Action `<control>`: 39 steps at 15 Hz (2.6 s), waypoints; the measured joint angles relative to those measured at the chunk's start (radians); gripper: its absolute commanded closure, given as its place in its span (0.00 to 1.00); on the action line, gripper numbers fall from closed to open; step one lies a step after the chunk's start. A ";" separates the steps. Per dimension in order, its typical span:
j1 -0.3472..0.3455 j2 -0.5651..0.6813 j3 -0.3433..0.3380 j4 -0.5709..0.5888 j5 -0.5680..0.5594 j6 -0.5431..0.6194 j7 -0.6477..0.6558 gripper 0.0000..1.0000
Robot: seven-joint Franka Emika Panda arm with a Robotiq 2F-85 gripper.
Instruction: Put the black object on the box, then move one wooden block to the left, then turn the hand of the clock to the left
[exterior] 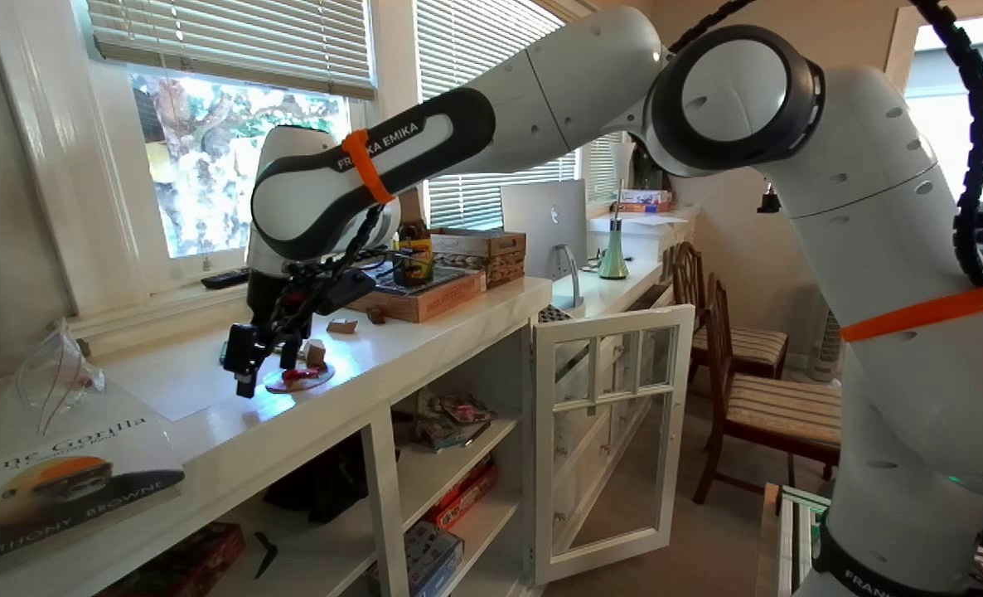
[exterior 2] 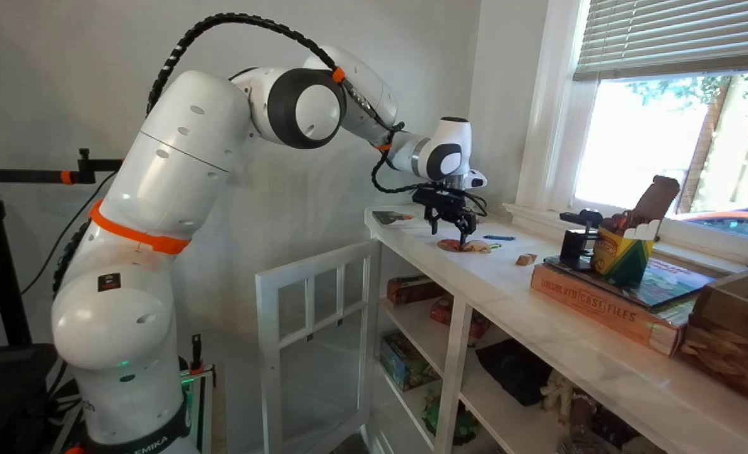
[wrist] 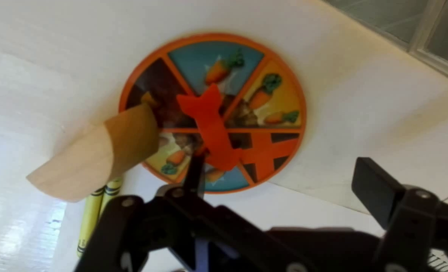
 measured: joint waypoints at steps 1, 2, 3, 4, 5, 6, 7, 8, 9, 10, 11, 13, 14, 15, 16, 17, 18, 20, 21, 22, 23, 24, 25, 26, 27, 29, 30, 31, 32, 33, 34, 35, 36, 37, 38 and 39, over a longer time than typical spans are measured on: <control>0.000 0.000 0.000 0.000 0.000 0.000 0.000 0.00; 0.000 0.000 0.000 0.000 0.000 0.000 0.000 0.00; 0.000 0.000 0.000 0.000 0.000 0.000 0.000 0.00; 0.000 0.000 0.001 0.000 0.000 0.000 0.000 0.00; 0.001 0.000 0.001 0.001 0.000 0.000 0.000 0.00; 0.001 0.000 0.002 0.001 0.000 0.000 0.000 0.00; 0.001 0.000 0.004 0.001 0.000 0.000 0.000 0.00; 0.001 0.000 0.005 0.001 0.000 0.000 0.000 0.00; 0.001 0.000 0.007 0.001 0.000 0.000 0.000 0.00; 0.001 0.000 0.009 0.001 0.000 0.000 0.000 0.00; 0.001 0.000 0.010 0.001 0.000 0.000 0.000 0.00; 0.001 0.000 0.013 0.001 0.000 -0.001 -0.001 0.00; 0.001 0.000 0.014 0.001 0.000 -0.001 -0.002 0.00; 0.001 0.000 0.015 0.001 0.000 -0.001 -0.004 0.00; 0.001 -0.001 0.016 0.001 0.000 -0.002 -0.006 0.00; 0.001 -0.002 0.016 0.001 0.000 -0.003 -0.009 0.00; 0.001 -0.002 0.017 0.001 0.000 -0.004 -0.013 0.00; 0.000 -0.004 0.018 0.001 0.000 -0.013 -0.021 0.00; 0.000 -0.005 0.018 0.001 0.000 -0.017 -0.024 0.00; 0.000 -0.006 0.018 0.001 0.000 -0.021 -0.026 0.00; 0.000 -0.007 0.018 0.001 0.000 -0.023 -0.028 0.00; 0.000 -0.007 0.018 0.001 0.000 -0.025 -0.030 0.00; 0.000 -0.008 0.018 0.001 0.000 -0.027 -0.033 0.00; 0.000 -0.008 0.018 0.000 0.000 -0.029 -0.036 0.00; 0.000 -0.009 0.018 0.000 0.000 -0.031 -0.039 0.00; 0.000 -0.010 0.018 0.000 0.000 -0.034 -0.043 0.00; 0.000 -0.010 0.018 0.000 0.000 -0.035 -0.045 0.00; 0.000 -0.011 0.018 0.000 0.000 -0.036 -0.048 0.00; 0.000 -0.011 0.018 0.000 0.000 -0.037 -0.051 0.00; -0.001 -0.011 0.018 0.000 0.000 -0.038 -0.055 0.00; -0.001 -0.011 0.018 0.000 0.000 -0.039 -0.058 0.00; -0.001 -0.012 0.018 -0.001 0.000 -0.041 -0.061 0.00; -0.002 -0.012 0.018 -0.001 0.000 -0.044 -0.063 0.00; -0.002 -0.012 0.018 -0.001 0.000 -0.050 -0.065 0.00; -0.002 -0.013 0.018 -0.001 0.000 -0.056 -0.066 0.00; -0.002 -0.013 0.018 -0.002 0.000 -0.062 -0.069 0.00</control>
